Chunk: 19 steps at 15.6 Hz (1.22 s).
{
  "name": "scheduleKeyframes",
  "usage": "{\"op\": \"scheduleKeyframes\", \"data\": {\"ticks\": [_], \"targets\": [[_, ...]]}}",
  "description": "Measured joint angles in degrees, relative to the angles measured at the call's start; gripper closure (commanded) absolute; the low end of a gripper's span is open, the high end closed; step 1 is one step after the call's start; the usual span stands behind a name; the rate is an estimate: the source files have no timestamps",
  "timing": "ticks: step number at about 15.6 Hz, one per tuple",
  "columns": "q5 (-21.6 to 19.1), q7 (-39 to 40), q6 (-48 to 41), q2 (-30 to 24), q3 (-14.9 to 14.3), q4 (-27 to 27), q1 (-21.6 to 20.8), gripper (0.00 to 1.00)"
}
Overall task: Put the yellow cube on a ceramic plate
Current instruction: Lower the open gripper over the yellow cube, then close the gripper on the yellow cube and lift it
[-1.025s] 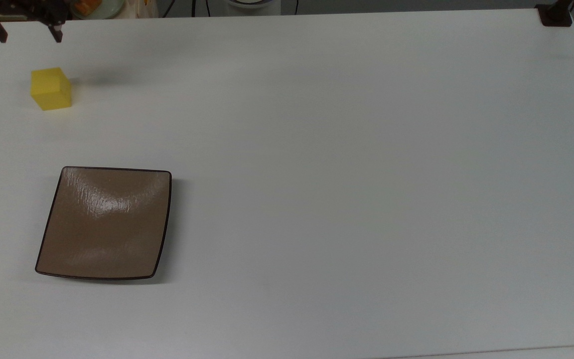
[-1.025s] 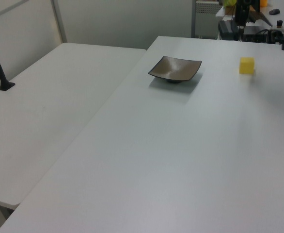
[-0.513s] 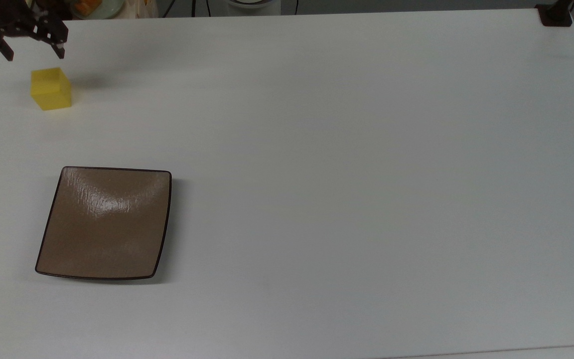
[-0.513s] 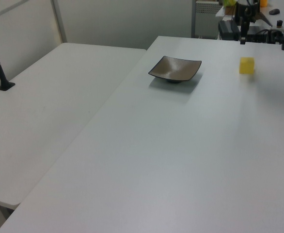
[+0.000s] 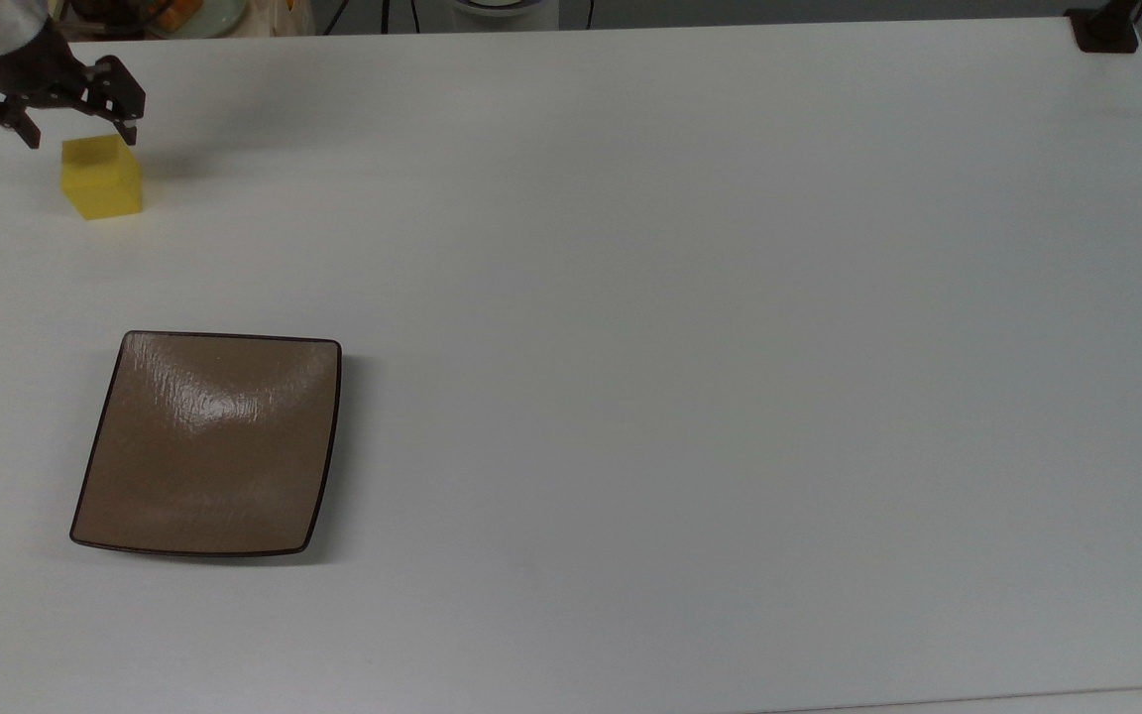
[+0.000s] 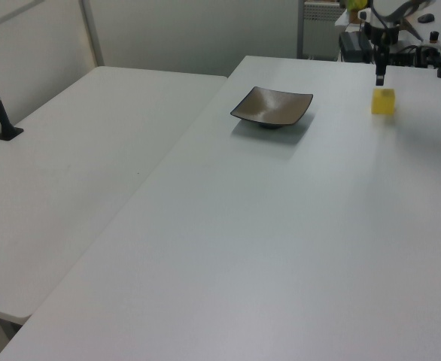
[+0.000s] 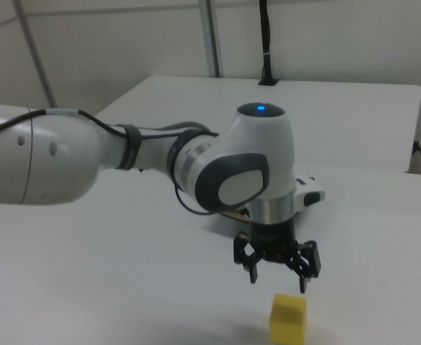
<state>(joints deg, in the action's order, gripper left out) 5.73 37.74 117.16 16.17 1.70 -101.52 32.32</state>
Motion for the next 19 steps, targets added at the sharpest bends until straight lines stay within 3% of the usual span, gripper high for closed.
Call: {"op": "scheduleKeyframes", "data": {"ticks": [10, 16, 19], "targets": [[3.7, 0.04, 11.0, 1.35, -0.99, -6.73, 0.64, 0.0], [6.17, 0.04, 13.3, 3.76, -1.15, -7.73, 0.65, 0.0], [6.19, 0.04, 14.48, 4.38, -1.15, -8.09, 0.65, 0.07]]}}
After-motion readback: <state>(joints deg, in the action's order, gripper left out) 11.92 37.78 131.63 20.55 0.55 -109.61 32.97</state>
